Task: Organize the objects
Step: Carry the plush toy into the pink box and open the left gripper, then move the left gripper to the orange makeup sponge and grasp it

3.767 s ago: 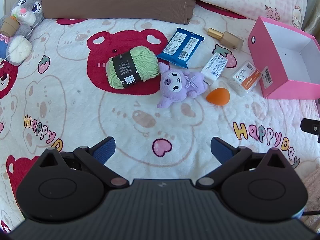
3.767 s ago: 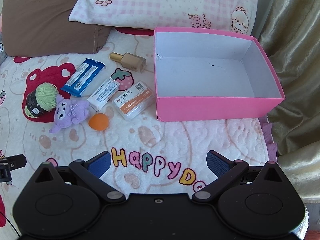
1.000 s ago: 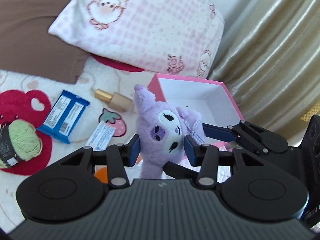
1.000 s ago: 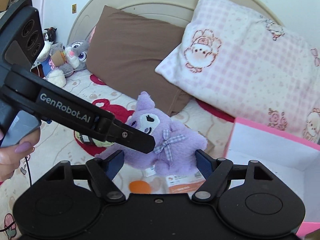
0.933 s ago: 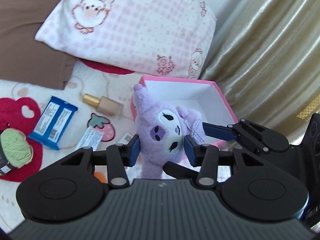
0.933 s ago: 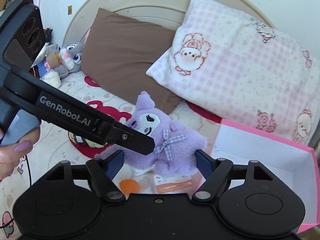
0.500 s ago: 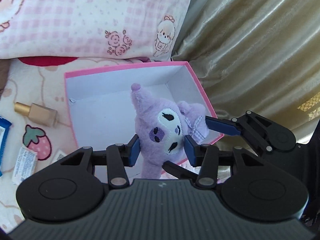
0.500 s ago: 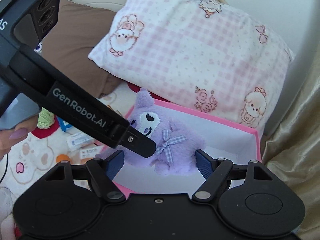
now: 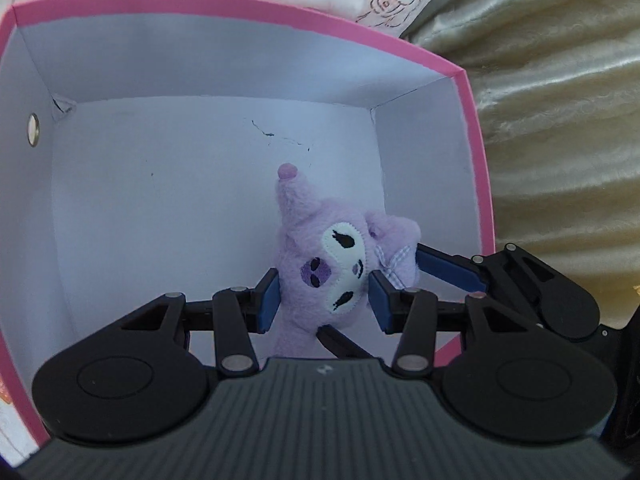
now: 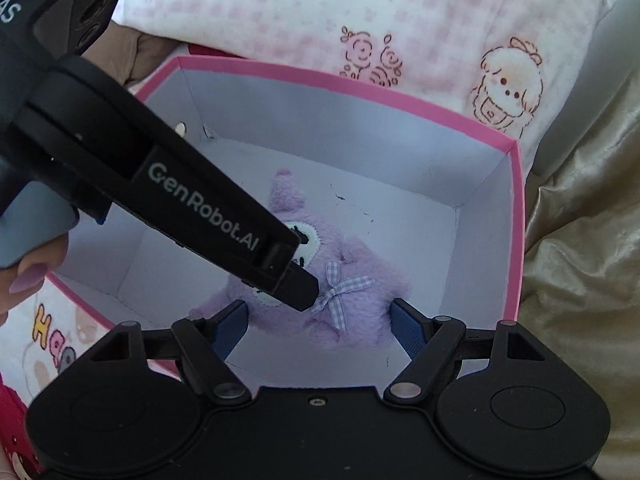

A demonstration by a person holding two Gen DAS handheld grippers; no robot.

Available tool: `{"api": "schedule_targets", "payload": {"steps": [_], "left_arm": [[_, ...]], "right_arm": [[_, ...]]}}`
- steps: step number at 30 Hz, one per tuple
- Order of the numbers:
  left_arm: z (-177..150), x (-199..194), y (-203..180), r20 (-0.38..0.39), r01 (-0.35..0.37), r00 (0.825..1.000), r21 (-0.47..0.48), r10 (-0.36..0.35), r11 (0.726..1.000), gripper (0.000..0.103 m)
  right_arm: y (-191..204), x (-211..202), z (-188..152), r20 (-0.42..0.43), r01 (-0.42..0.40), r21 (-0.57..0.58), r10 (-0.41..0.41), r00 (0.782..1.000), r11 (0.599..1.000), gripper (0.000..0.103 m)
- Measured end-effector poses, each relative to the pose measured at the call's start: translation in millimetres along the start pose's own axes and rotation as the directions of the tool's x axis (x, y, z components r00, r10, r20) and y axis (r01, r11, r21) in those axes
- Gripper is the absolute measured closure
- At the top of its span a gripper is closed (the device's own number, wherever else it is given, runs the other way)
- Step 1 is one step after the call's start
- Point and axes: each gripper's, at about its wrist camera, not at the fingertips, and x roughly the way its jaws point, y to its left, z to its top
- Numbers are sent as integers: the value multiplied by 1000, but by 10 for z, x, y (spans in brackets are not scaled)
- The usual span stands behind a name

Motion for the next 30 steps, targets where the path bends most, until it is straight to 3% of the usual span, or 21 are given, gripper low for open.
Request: {"api": "schedule_targets", "payload": {"steps": [7, 12, 16, 19, 26, 30], "left_arm": [[-9, 286, 67, -25, 2, 1000, -58, -4, 998, 59], [-10, 317, 108, -26, 11, 1000, -88, -14, 996, 60], [-29, 212, 4, -5, -54, 999, -5, 54, 999, 56], [-103, -47, -144, 70, -125, 991, 118, 117, 985, 55], [-372, -937, -263, 134, -116, 987, 260, 83, 959, 52], [-542, -1518, -196, 191, -131, 978, 279, 79, 951, 50]], "right_arm": [[19, 327, 46, -103, 61, 12, -60, 993, 998, 22], [-18, 445, 1, -110, 69, 36, -65, 992, 997, 25], [20, 323, -5, -91, 70, 65, -64, 994, 995, 24], [135, -9, -50, -8, 107, 88, -106, 994, 990, 18], [511, -763, -257, 178, 88, 127, -110, 978, 988, 18], [845, -1165, -341, 267, 41, 96, -65, 962, 995, 18]]}}
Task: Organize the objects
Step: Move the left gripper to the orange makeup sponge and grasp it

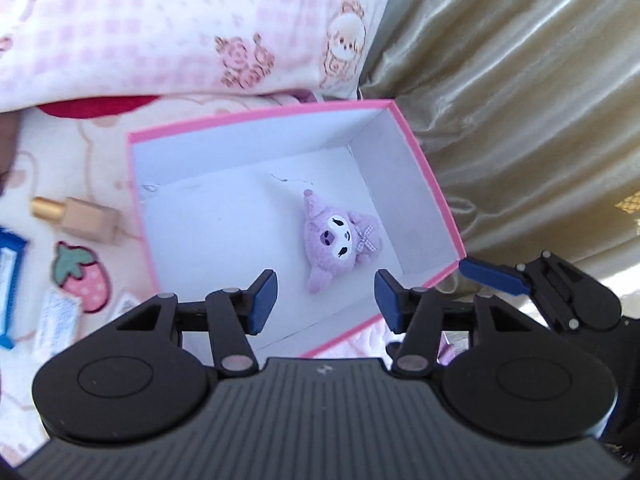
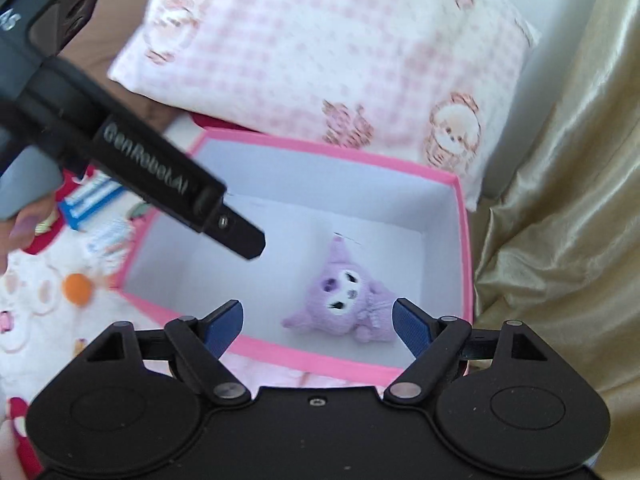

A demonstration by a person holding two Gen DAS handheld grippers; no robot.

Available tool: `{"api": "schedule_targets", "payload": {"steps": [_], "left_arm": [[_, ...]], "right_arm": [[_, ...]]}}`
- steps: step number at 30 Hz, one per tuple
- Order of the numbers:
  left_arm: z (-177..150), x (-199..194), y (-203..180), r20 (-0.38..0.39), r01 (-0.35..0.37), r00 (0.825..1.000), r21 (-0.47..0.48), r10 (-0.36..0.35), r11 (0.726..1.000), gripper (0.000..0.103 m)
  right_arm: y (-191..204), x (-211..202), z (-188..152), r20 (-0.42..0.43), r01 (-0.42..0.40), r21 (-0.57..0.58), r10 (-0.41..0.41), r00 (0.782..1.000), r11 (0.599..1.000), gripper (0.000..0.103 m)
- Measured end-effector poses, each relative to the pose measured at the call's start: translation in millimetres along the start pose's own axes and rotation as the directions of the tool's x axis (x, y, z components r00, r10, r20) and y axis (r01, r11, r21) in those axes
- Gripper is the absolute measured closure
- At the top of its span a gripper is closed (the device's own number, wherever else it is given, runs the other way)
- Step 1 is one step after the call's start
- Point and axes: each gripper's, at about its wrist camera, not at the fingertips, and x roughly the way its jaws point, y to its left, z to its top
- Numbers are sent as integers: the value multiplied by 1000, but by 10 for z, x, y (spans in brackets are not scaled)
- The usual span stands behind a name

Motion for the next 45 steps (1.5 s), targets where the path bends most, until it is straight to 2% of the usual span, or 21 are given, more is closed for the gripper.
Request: {"api": "schedule_targets", "payload": {"steps": [6, 13, 21, 25, 28, 33, 37, 40, 43, 45], "left_arm": [[-248, -657, 178, 22, -84, 996, 42, 83, 996, 49], [-616, -886, 557, -11, -137, 990, 33, 137, 990, 49], [-966, -884, 1187, 6, -131, 991, -33, 131, 991, 49], [-1149, -801, 1503, 13, -130, 991, -73, 131, 989, 49], [-1259, -702, 1722, 12, -124, 992, -102, 126, 987, 49], [-1406, -517, 2005, 29, -117, 992, -136, 122, 984, 49], [-1498, -380, 2207, 51, -94, 993, -193, 106, 977, 49], [-1563, -271, 2297, 65, -86, 993, -216, 103, 972, 49], [-1644, -151, 2304, 88, -110, 988, -202, 130, 973, 49], [-1694, -77, 2331, 117, -84, 987, -224, 112, 971, 49]], "right_arm": [[515, -434, -27, 95, -94, -43, 98, 991, 995, 18], [1043, -586, -113, 138, -198, -95, 210, 968, 976, 17], [1512, -237, -172, 119, -286, -120, 300, 947, 951, 17], [1745, 8, -248, 122, -333, -170, 355, 927, 928, 15], [1882, 243, -287, 107, -334, -194, 358, 927, 922, 14], [2026, 705, -352, 79, -326, -166, 342, 936, 931, 14], [2129, 945, -413, 103, -319, -157, 337, 936, 935, 15], [2254, 1151, -462, 82, -294, -157, 309, 948, 943, 16], [2311, 1334, -502, 75, -272, -146, 285, 956, 951, 20], [2316, 1409, -523, 89, -257, -142, 271, 958, 956, 23]]}}
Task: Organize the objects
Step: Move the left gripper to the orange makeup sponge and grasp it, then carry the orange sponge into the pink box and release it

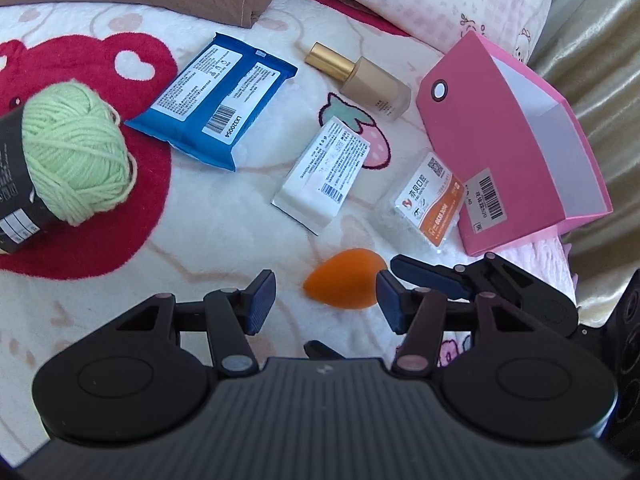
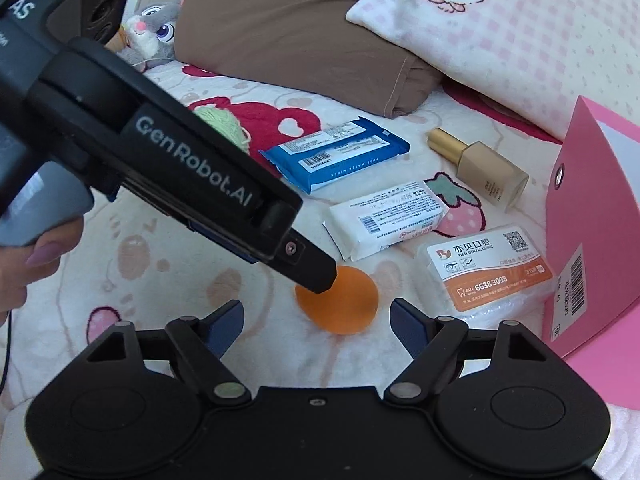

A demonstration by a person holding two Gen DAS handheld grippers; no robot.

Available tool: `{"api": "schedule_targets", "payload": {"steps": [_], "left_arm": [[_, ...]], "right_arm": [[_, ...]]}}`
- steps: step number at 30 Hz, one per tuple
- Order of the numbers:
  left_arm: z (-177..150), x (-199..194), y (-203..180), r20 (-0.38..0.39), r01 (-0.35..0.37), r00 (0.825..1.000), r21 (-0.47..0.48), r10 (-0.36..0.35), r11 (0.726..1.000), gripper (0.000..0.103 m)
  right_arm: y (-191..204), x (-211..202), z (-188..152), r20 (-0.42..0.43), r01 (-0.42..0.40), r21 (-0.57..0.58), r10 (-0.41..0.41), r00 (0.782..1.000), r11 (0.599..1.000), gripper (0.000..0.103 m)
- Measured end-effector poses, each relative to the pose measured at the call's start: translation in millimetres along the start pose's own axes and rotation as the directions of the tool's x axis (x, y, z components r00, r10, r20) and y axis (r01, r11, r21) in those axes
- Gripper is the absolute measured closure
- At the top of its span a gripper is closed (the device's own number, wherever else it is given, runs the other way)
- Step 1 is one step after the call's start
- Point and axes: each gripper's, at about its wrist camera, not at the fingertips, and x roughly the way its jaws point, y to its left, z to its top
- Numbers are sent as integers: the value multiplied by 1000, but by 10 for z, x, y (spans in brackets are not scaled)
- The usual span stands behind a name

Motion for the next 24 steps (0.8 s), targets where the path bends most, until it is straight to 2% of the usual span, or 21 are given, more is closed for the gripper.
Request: {"api": "schedule_targets", "payload": {"steps": [1, 3, 7, 15, 19, 24], "left_arm": [[-19, 26, 18, 14, 20, 1000, -18, -20, 1000, 49], [-37, 81, 49, 37, 49, 998, -50, -47, 998, 49], [-31, 164, 63, 35, 61, 998, -79, -58, 995, 49], [-76, 190, -97, 23, 54, 998, -41, -53, 998, 53], [-128, 7, -281, 44, 72, 996, 18, -72, 997, 53], [-70, -339, -623, 65, 93, 993, 81, -99, 992, 54]], "right_arm": [[-11, 29, -16, 3, 4, 8, -4, 1000, 1000, 25], [-31, 70, -34, -7, -3, 22, 3, 1000, 1000, 42], [-57, 82, -54, -8, 19, 43, -19, 1000, 999, 55], [-97, 6, -48, -5, -5, 100, 5, 1000, 995, 57], [-138, -228, -20, 0, -32, 138, 33, 999, 990, 58], [-98, -648, 96, 40, -13, 102, 9, 999, 995, 58]]}}
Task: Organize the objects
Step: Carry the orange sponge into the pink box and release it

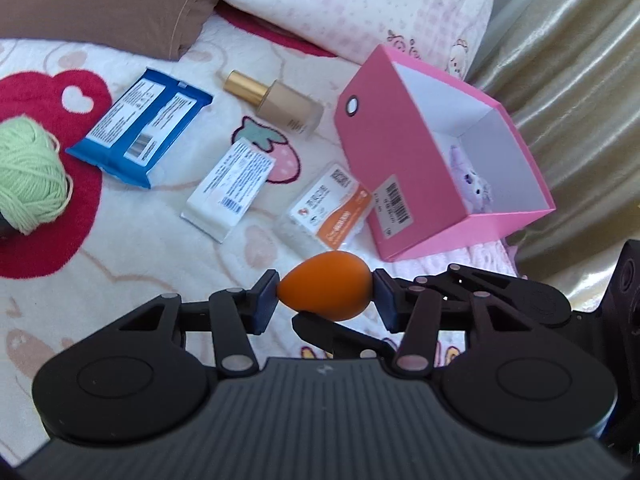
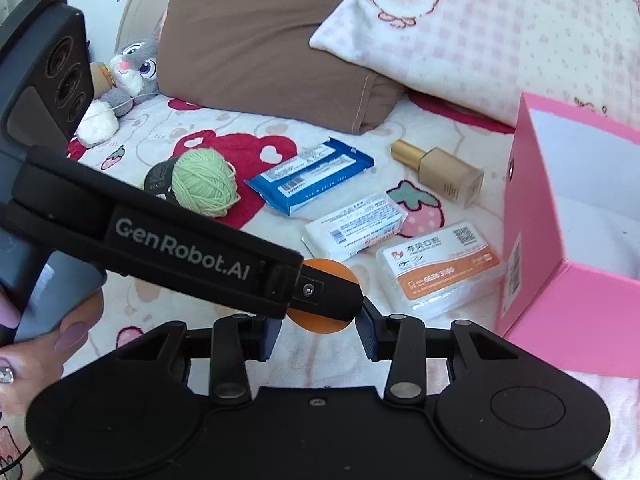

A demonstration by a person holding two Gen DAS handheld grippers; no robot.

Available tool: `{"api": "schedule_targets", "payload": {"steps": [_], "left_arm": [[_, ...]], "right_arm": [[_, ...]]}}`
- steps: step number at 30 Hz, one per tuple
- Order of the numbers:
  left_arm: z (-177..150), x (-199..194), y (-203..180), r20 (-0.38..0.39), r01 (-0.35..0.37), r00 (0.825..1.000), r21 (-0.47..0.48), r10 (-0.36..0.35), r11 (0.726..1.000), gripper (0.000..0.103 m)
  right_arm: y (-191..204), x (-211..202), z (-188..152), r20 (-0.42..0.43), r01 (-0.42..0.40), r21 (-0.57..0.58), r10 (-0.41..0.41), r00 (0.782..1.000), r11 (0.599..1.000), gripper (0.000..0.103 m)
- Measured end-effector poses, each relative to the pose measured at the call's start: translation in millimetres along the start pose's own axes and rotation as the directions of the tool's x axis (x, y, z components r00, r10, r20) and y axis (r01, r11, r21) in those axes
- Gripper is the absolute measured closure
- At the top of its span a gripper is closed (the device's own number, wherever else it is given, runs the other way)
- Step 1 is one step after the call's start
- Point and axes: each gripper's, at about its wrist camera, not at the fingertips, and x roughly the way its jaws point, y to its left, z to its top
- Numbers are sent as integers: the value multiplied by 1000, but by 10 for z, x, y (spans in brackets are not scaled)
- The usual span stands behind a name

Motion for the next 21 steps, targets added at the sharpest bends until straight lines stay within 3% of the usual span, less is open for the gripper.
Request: {"api": "schedule_targets", "payload": {"steps": [10, 15, 21], "left_arm": [[542, -390, -1011, 36, 66, 997, 195, -74, 979, 54], [858, -192, -1563, 8, 114, 993, 273, -121, 955, 54], [1158, 350, -2087, -25, 151, 988, 335, -151, 930, 54]], "right_arm": [[-398, -929, 364, 148, 73, 29, -77, 986, 997, 57], [-837, -1220, 517, 177, 143, 72, -154, 972, 987, 57], [-1543, -1339, 647, 144, 216, 193, -245, 959, 957, 57]]}}
